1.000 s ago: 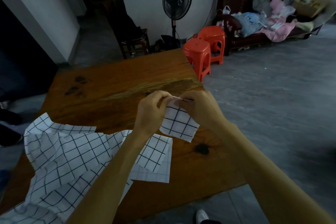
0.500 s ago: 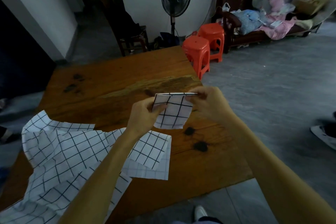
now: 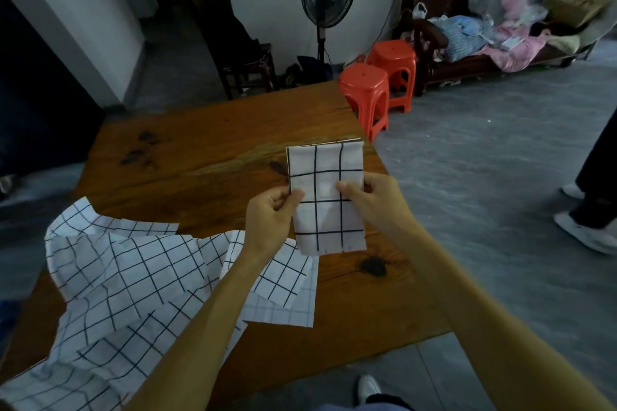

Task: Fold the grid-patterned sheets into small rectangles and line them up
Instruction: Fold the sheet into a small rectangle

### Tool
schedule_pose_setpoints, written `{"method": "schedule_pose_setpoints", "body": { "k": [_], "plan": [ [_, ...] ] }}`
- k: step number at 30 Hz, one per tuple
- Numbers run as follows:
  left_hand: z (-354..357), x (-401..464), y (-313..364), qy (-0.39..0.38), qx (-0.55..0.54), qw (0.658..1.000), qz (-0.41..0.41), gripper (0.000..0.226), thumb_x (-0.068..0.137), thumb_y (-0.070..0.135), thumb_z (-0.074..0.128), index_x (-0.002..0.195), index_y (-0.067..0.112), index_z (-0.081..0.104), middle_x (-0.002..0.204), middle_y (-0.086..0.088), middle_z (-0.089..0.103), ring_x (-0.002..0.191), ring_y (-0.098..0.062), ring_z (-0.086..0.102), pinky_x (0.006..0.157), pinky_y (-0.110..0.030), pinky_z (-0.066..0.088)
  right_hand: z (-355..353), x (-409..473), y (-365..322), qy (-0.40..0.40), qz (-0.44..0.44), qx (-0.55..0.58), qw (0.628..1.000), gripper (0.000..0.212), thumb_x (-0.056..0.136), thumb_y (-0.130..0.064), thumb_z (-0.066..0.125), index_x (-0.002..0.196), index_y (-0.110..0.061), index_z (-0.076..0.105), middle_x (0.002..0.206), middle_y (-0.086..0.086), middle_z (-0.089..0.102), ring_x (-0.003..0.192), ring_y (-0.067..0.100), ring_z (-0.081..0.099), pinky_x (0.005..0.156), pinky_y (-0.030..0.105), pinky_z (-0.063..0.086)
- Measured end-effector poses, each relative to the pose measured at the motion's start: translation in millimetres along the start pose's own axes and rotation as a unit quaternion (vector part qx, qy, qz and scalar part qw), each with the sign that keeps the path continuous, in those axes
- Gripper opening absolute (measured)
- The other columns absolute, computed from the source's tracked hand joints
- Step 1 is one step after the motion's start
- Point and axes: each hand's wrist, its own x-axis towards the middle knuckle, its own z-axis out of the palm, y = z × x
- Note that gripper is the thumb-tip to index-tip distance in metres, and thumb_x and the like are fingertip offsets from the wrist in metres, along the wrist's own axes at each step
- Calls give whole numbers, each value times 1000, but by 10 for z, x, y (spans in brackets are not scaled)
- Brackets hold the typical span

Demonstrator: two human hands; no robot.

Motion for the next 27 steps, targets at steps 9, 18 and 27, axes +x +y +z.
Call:
{"method": "schedule_pose_setpoints", "body": {
  "k": [9,18,27],
  "plan": [
    [28,-5,-32,-12,105,994,41,14,90,32,62,88,21,70,81,8,70,73,-9,66,65,-40,57,33,136,-217,94,-256,-309,911,70,88,-38,61,148,-22,29,152,7,28,145,26,13,117,45,11],
    [-81,-34,-50,-35,118,990,71,20,90,36,61,93,18,70,83,6,70,74,-13,66,63,-43,56,-8,251,-447,-77,-201,-238,947,19,93,-31,62,84,-16,70,74,-3,67,68,14,60,66,39,50],
    [-454,-225,-388,-36,182,982,-22,14,93,30,58,80,29,62,70,9,62,62,-6,60,64,-25,51,265,216,-574,-25,-220,-202,954,14,90,-32,66,90,-22,76,79,-9,72,70,9,63,63,40,53]
  ]
}}
